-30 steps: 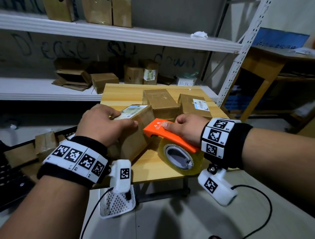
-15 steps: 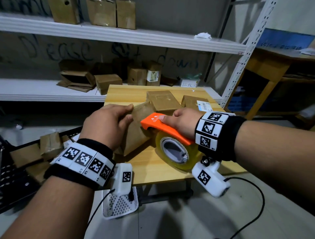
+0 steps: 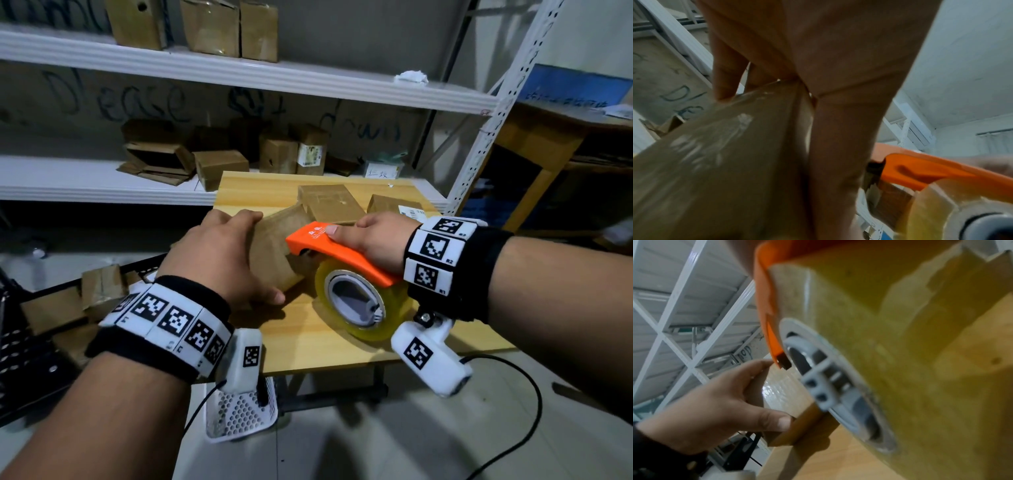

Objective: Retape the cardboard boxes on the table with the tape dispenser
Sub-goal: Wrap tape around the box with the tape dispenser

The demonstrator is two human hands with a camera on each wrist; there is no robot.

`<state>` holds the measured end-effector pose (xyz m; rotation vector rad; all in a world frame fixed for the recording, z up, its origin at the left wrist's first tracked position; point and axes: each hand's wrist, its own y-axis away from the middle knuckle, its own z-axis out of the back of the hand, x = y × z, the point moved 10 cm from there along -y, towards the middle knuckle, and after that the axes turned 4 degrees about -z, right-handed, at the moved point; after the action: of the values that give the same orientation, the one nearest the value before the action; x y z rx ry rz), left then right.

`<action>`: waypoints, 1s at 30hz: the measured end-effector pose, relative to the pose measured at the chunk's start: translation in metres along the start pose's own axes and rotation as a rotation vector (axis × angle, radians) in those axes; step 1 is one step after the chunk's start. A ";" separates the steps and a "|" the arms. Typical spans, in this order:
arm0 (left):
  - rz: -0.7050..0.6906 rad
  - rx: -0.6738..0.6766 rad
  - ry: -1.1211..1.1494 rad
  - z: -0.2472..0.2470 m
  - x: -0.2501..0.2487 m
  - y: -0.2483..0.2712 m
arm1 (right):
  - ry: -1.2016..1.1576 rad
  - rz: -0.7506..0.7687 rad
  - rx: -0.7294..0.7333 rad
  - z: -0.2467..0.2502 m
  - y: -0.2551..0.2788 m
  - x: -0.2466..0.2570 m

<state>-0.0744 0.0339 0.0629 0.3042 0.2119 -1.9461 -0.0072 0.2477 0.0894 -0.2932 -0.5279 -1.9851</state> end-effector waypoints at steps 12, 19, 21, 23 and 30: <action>0.059 0.124 0.342 -0.023 -0.003 0.006 | 0.071 0.009 -0.073 0.019 0.003 0.009; 0.008 0.068 0.131 -0.025 -0.011 0.000 | 0.053 -0.030 -0.022 0.006 0.000 0.002; -0.020 0.062 0.100 -0.026 -0.015 -0.001 | 0.052 -0.037 -0.026 0.007 -0.001 0.001; -0.020 0.094 0.119 -0.031 -0.015 -0.001 | 0.045 -0.038 -0.025 0.007 -0.003 0.000; 0.034 0.050 0.175 -0.035 -0.009 -0.002 | 0.066 -0.038 -0.034 0.010 -0.002 -0.003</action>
<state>-0.0688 0.0532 0.0321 0.5088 0.2703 -1.8939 -0.0074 0.2556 0.0960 -0.2391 -0.4611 -2.0349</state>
